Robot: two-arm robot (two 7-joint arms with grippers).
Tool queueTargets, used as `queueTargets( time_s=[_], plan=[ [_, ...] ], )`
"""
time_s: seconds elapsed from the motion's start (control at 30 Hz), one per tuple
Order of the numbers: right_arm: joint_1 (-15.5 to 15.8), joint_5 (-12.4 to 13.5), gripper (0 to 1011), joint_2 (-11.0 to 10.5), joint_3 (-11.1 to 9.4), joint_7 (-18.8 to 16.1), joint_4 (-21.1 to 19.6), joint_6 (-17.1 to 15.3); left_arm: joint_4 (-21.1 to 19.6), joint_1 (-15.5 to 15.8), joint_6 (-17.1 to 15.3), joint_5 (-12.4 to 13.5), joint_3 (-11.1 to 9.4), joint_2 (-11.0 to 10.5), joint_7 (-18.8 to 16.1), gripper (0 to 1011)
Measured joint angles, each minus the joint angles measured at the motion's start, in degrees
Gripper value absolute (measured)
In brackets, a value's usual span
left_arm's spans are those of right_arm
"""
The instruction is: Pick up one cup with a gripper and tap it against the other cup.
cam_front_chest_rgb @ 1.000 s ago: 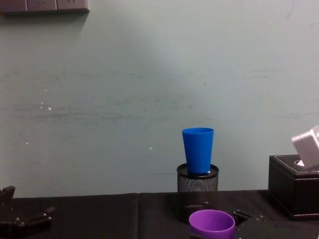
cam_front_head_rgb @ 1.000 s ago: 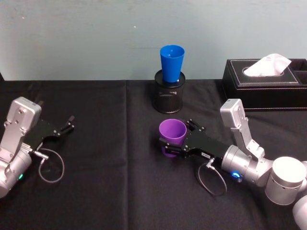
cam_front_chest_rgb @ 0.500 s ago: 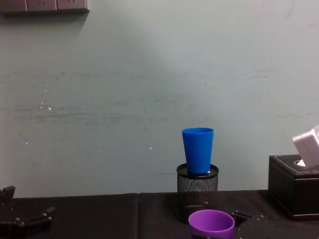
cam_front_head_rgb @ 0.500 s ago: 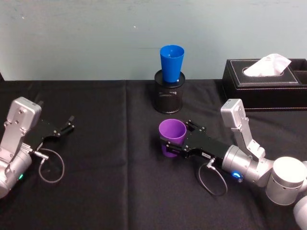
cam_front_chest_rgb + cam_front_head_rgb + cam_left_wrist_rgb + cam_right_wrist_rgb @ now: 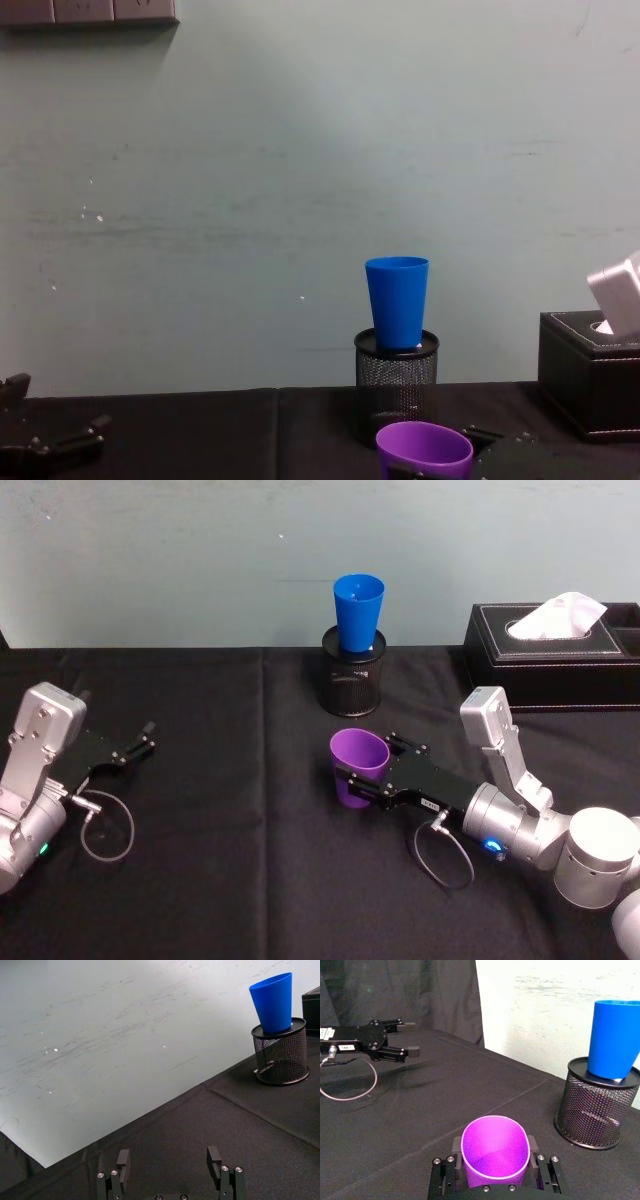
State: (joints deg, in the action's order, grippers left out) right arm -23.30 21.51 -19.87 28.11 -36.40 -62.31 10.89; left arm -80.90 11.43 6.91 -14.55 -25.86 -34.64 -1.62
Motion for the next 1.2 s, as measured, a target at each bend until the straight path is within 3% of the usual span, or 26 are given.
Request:
queueTargets(
  time_s=[0.2, 0.4, 0.6, 0.83, 1.2],
  plan=[
    [0.28, 0.01, 722, -0.26, -0.38, 0.03, -0.69, -0.06, 0.0, 0.0, 0.0, 0.0, 0.0, 0.0, 0.0, 1000],
    [0.94, 1.06, 722, -1.41, -1.66, 0.05, -4.09, -1.59, 0.0, 0.0, 0.0, 0.0, 0.0, 0.0, 0.0, 1000],
    [0.9, 3.3, 722, -3.14, -2.5, -0.43, -8.93, -6.29, 0.0, 0.0, 0.0, 0.0, 0.0, 0.0, 0.0, 1000],
    [-0.06, 4.38, 722, -4.99, -1.94, -0.39, -12.87, -11.01, 0.0, 0.0, 0.0, 0.0, 0.0, 0.0, 0.0, 1000],
    [-1.65, 5.61, 722, -6.8, -1.19, 0.35, -15.95, -13.94, 0.0, 0.0, 0.0, 0.0, 0.0, 0.0, 0.0, 1000]
  ],
)
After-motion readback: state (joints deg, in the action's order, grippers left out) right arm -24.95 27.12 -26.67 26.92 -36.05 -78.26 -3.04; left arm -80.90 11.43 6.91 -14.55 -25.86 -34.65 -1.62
